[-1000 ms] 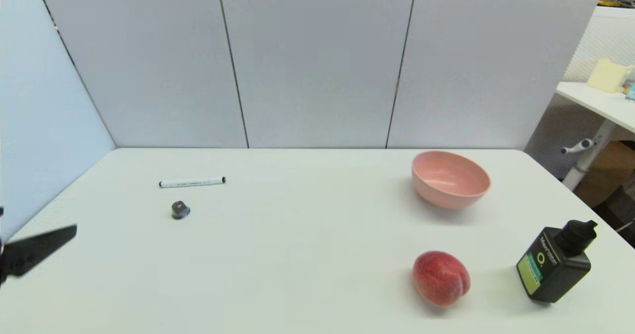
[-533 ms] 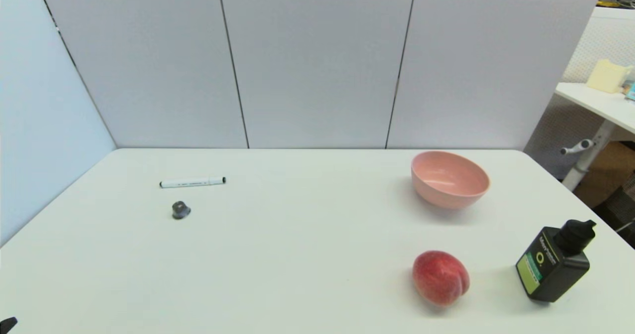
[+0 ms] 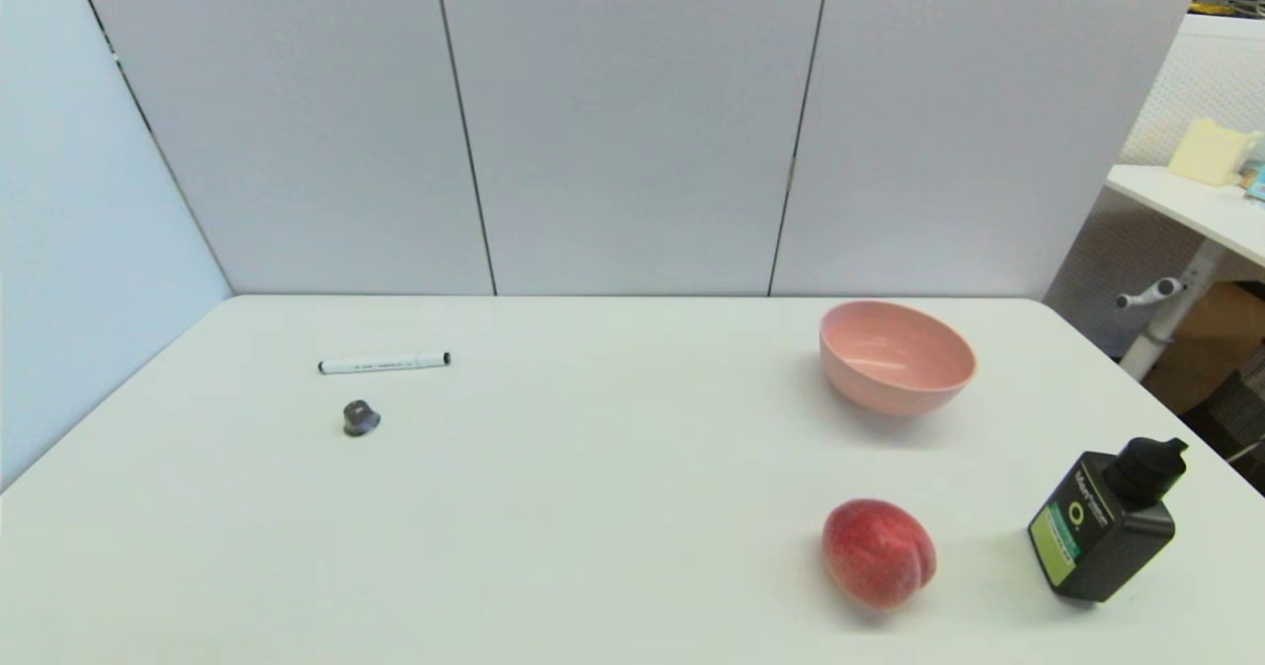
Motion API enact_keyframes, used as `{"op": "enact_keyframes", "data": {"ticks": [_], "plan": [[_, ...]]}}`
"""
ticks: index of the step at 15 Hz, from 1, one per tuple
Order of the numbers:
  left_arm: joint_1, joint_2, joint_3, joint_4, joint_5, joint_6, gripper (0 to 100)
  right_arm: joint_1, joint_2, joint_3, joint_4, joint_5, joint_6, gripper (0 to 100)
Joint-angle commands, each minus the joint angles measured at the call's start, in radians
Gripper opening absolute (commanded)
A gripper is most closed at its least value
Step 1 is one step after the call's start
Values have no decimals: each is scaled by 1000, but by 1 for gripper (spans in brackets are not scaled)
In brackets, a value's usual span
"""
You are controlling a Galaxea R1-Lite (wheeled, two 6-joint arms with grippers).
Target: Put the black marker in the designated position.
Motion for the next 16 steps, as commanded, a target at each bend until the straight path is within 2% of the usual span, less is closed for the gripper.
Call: {"op": "enact_keyframes", "data": {"ticks": [1,16], "plan": [[0,-9,1,-1,0,-4,100,0,1,0,-1,1,0,100],[0,-9,1,-1,1,-4,100,0,1,0,-1,-1,-7,100]]}}
